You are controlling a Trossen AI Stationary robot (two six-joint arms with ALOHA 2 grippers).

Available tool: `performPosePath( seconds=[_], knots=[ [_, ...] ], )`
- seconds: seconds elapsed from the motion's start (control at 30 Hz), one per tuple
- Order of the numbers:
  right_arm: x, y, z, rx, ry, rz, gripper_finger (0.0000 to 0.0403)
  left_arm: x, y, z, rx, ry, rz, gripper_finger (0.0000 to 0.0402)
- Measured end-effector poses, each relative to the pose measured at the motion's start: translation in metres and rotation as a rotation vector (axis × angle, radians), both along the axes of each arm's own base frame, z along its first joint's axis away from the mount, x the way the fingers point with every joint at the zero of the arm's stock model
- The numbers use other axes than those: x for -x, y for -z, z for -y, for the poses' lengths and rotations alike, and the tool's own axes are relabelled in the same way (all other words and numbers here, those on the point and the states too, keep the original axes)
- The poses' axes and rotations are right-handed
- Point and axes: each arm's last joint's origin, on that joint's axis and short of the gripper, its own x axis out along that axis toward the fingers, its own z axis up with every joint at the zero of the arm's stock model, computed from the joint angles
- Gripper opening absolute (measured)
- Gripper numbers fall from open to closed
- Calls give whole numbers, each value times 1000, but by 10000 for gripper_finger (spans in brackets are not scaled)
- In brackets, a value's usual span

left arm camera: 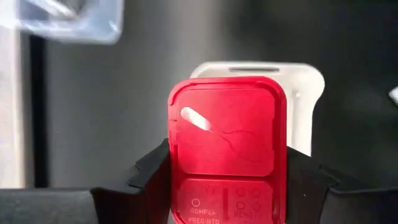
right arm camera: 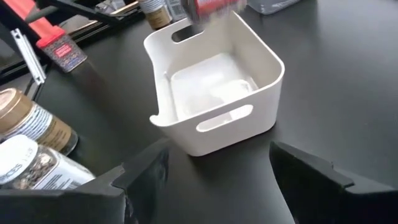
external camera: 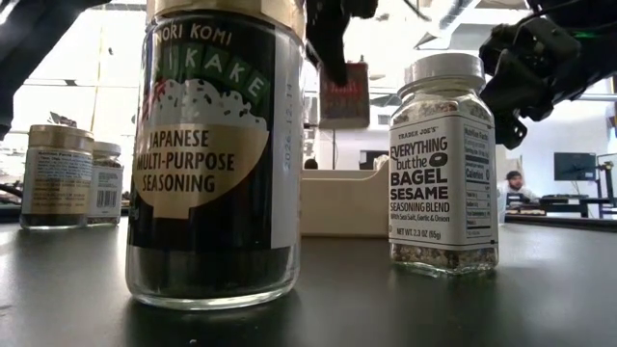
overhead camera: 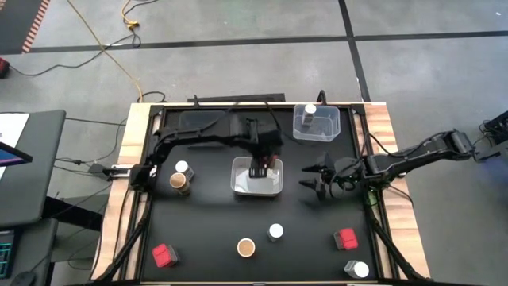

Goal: Sort spices by type
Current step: Put the red seasoning can into the gray bin

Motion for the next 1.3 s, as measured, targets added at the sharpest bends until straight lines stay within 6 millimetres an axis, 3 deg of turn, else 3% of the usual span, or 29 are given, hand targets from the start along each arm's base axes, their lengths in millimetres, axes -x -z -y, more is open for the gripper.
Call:
performPosePath(
  seconds=[0.23,0.5,0.7,0.93,1.1,1.3],
  knots=[
    [1,0,-4,0,-25,-3,301,-8,60,17,19,-33,-89,214],
    [1,1,-5,-6,-27,-6,301,-16,96,5,-16,-26,-38,214],
    [1,1,-5,-25,-17,-4,301,-13,108,-6,-2,5,-67,214],
    [1,1,-5,-31,-13,-3,301,-12,117,-4,-11,77,-78,216],
    [1,1,-3,-31,-4,-3,301,-14,117,-5,-8,65,-59,241],
    [0,1,1,-31,20,-3,301,-15,116,-5,-30,109,-45,243]
  ],
)
